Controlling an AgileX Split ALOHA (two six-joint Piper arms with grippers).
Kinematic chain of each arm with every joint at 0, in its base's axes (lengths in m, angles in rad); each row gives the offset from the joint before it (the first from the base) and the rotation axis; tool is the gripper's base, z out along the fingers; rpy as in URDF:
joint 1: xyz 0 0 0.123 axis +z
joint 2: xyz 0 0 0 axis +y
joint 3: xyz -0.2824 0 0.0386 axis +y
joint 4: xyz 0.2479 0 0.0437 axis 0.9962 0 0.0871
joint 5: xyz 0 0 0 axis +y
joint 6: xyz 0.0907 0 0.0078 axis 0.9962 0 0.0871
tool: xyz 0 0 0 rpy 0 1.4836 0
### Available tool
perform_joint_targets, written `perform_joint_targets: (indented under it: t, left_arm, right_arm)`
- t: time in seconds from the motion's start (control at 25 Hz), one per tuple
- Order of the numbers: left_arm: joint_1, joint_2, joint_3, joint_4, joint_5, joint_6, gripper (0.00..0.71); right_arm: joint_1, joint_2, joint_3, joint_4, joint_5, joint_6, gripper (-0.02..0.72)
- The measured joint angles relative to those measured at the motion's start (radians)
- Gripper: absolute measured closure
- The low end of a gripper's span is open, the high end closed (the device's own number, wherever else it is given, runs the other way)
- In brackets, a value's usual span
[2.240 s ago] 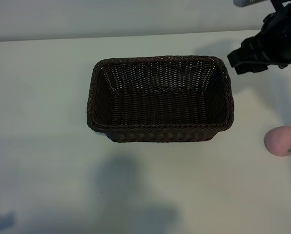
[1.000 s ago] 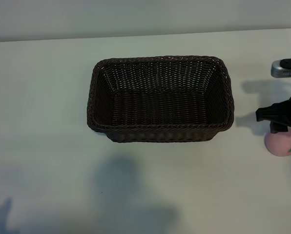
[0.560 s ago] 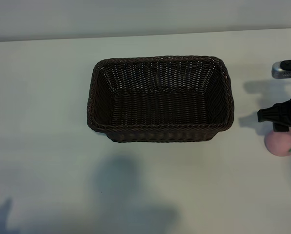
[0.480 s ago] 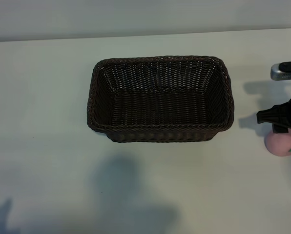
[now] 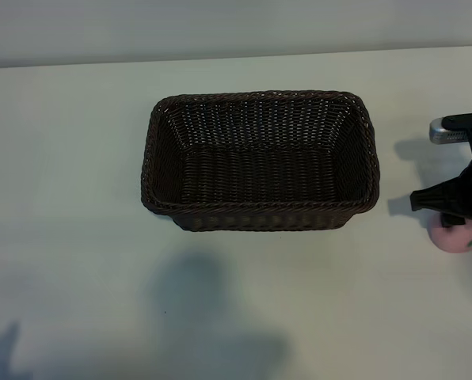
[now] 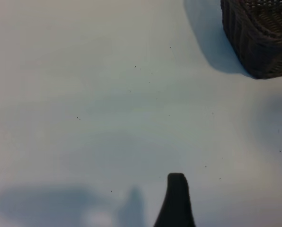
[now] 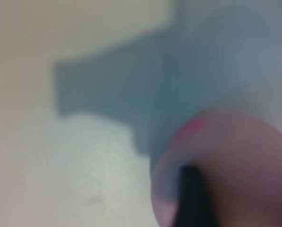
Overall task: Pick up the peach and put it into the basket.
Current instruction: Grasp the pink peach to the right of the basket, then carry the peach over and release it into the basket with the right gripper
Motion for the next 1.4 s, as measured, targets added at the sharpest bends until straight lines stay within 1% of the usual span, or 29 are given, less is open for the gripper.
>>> perform_joint_targets:
  t: [0.12,0.16,0.2,0.24,0.36,0.52,0.64,0.8,0.88,0.96,1.0,1.04,1.16,1.2,1.24,1.28,1.4]
  left_arm:
    - [0.000,0.000,0.000,0.000,0.000,0.000,0.114]
    - [0.000,0.000,0.000,0.000,0.000,0.006,0.114]
    - [0.000,0.000,0.000,0.000,0.000,0.000,0.114]
    - [0.000,0.000,0.000,0.000,0.000,0.000,0.114]
    - [0.000,0.000,0.000,0.000,0.000,0.000,0.114]
    - [0.000,0.000,0.000,0.000,-0.001,0.000,0.114]
    - [0.000,0.000,0.000,0.000,-0.001,0.000,0.114]
    - [0.000,0.000,0.000,0.000,-0.001,0.000,0.115]
    - [0.000,0.000,0.000,0.000,-0.001,0.000,0.115]
    - [0.000,0.000,0.000,0.000,-0.001,0.000,0.115]
    - [0.000,0.000,0.000,0.000,-0.001,0.000,0.116]
    - [0.000,0.000,0.000,0.000,-0.001,0.000,0.115]
    - [0.000,0.000,0.000,0.000,-0.001,0.000,0.115]
    - [0.000,0.000,0.000,0.000,-0.001,0.000,0.115]
    - [0.000,0.000,0.000,0.000,-0.001,0.000,0.115]
    - [0.000,0.000,0.000,0.000,-0.001,0.000,0.115]
    - [0.000,0.000,0.000,0.000,-0.001,0.000,0.115]
  right_arm:
    - [0.000,0.000,0.000,0.000,0.002,0.000,0.546]
    - [0.000,0.000,0.000,0.000,0.006,0.000,0.601]
    - [0.000,0.000,0.000,-0.001,0.011,0.000,0.631]
    - [0.000,-0.001,-0.001,-0.001,0.017,-0.001,0.645]
    - [0.000,-0.026,-0.005,-0.001,0.050,-0.005,0.656]
    - [0.000,-0.123,-0.064,0.003,0.148,-0.026,0.656]
    - [0.000,-0.209,-0.173,0.003,0.234,-0.053,0.656]
    - [0.000,-0.251,-0.322,0.003,0.347,-0.096,0.656]
    - [0.000,-0.249,-0.378,0.014,0.384,-0.118,0.656]
    - [0.000,-0.249,-0.407,0.045,0.396,-0.144,0.656]
    - [0.000,-0.249,-0.415,0.074,0.396,-0.165,0.656]
    - [0.000,-0.249,-0.418,0.106,0.395,-0.191,0.656]
    - [0.010,-0.248,-0.418,0.234,0.390,-0.279,0.656]
    - [0.023,-0.248,-0.419,0.263,0.386,-0.308,0.656]
    - [0.041,-0.248,-0.419,0.289,0.378,-0.318,0.656]
    - [0.059,-0.248,-0.419,0.306,0.369,-0.326,0.656]
    - [0.128,-0.244,-0.420,0.324,0.345,-0.335,0.656]
